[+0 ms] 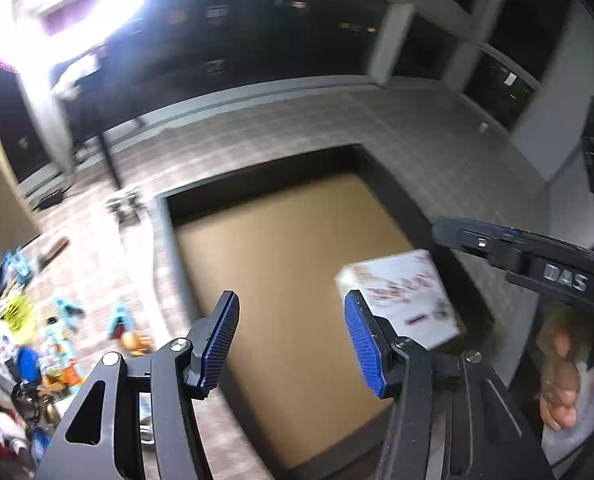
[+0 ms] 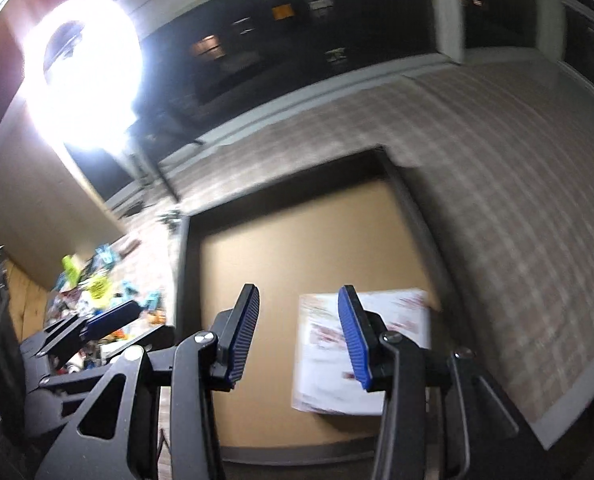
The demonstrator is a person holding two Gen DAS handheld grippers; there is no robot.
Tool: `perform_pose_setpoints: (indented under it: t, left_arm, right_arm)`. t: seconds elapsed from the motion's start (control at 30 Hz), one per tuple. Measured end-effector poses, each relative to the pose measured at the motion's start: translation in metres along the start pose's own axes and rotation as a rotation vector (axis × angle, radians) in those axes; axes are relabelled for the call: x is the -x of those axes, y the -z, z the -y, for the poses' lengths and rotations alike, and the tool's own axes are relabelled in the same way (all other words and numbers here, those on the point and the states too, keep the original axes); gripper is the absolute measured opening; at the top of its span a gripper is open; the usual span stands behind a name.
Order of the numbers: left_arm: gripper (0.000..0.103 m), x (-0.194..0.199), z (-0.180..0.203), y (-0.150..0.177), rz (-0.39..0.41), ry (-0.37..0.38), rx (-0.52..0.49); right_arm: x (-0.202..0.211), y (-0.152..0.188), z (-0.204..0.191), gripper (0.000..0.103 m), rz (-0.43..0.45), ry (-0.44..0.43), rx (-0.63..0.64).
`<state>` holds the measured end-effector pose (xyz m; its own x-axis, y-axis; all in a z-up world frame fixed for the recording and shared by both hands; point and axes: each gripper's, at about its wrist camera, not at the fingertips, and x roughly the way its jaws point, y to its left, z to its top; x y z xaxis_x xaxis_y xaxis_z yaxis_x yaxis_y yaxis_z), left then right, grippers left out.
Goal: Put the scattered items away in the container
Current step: 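Carry the white box over the tray and open the right gripper, then grasp the white massage roller cable with the right gripper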
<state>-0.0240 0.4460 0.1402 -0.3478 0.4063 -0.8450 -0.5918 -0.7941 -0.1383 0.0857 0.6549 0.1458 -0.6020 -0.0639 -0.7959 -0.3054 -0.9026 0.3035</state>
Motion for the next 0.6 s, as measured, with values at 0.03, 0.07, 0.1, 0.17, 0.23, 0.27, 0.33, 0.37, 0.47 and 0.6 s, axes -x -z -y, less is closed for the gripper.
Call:
perform_pose_setpoints:
  t: [0.03, 0.07, 0.1, 0.17, 0.23, 0.27, 0.33, 0.37, 0.47, 0.6]
  left_arm:
    - [0.052, 0.0, -0.011, 0.001, -0.004, -0.009, 0.019]
    - [0.052, 0.0, -0.028, 0.0, -0.014, -0.013, 0.051]
    - [0.052, -0.002, -0.041, -0.001, -0.025, -0.012, 0.076]
    - [0.052, -0.007, -0.069, -0.003, -0.041, -0.021, 0.131]
    - [0.052, -0.012, -0.094, -0.005, -0.046, -0.05, 0.173]
    - [0.052, -0.016, -0.104, -0.006, -0.05, -0.062, 0.191]
    - [0.05, -0.029, -0.13, -0.008, -0.071, -0.09, 0.254]
    - [0.044, -0.037, -0.14, -0.007, -0.083, -0.101, 0.277]
    - [0.037, -0.058, -0.168, -0.007, -0.127, -0.115, 0.346]
    - [0.035, -0.082, -0.19, -0.012, -0.17, -0.092, 0.42]
  right_arm:
    - [-0.005, -0.003, -0.012, 0.041, -0.003, -0.012, 0.022]
    - [-0.01, -0.006, -0.025, 0.041, -0.006, -0.022, 0.052]
    - [-0.016, -0.011, -0.04, 0.041, -0.01, -0.031, 0.089]
    - [-0.031, -0.018, -0.068, 0.04, -0.025, -0.053, 0.162]
    - [-0.047, -0.026, -0.092, 0.04, -0.046, -0.073, 0.218]
    - [-0.056, -0.031, -0.102, 0.039, -0.06, -0.082, 0.24]
    - [-0.079, -0.041, -0.125, 0.037, -0.099, -0.099, 0.279]
    - [-0.093, -0.047, -0.135, 0.035, -0.12, -0.103, 0.293]
    - [-0.129, -0.062, -0.156, 0.033, -0.179, -0.113, 0.321]
    - [-0.18, -0.08, -0.181, 0.031, -0.271, -0.102, 0.356]
